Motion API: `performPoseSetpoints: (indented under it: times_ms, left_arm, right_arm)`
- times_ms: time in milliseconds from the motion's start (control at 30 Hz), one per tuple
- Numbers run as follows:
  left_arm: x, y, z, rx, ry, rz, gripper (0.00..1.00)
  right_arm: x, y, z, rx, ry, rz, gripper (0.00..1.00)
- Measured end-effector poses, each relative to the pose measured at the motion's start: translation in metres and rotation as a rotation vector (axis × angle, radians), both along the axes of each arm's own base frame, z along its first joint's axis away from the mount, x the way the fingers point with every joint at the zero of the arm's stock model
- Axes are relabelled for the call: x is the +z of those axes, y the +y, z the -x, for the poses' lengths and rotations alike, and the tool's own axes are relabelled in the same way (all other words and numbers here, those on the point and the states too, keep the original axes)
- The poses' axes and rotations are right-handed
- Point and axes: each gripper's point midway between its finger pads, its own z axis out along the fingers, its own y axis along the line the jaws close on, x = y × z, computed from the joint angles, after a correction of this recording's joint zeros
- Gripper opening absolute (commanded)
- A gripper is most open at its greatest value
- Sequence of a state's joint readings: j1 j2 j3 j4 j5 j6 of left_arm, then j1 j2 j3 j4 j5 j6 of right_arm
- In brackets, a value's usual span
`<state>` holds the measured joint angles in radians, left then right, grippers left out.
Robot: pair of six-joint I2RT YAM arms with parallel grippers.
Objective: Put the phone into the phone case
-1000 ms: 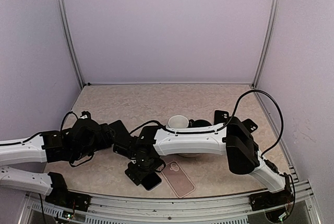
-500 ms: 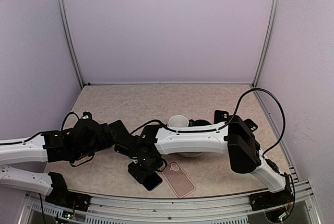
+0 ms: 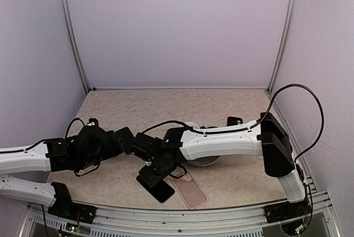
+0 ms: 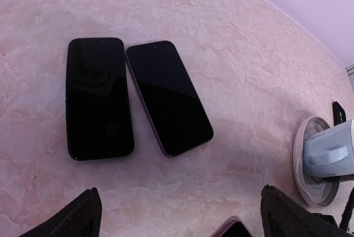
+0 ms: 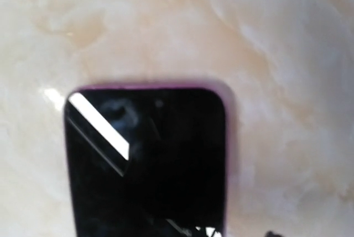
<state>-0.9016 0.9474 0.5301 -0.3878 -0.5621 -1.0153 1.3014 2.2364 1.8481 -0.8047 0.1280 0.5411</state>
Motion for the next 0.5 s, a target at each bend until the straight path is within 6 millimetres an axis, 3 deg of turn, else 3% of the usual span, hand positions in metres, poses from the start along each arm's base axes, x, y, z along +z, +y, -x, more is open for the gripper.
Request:
performPoseSetpoints:
  times_ms: [100,233,333,500]
  left_arm:
    - [0.000,0.000,0.000,-0.003,0.001,-0.002,0.95]
    - [-0.006,-0.007,0.002,-0.025,0.025,0.020,0.82]
    - [-0.021,-0.015,0.008,-0.073,0.074,0.034,0.76]
    - [-0.058,-0.029,0.029,-0.200,0.184,0.054,0.69]
  right_arm:
    - [0.001,0.002,0.000,0.007,0.001,-0.007,0.82]
    - [0.002,0.009,0.004,0.021,0.028,-0.004,0.91]
    - [-0.001,0.014,0.004,0.025,0.044,0.008,0.94]
    - [-0.012,0.007,0.011,0.034,0.067,0.048,0.97]
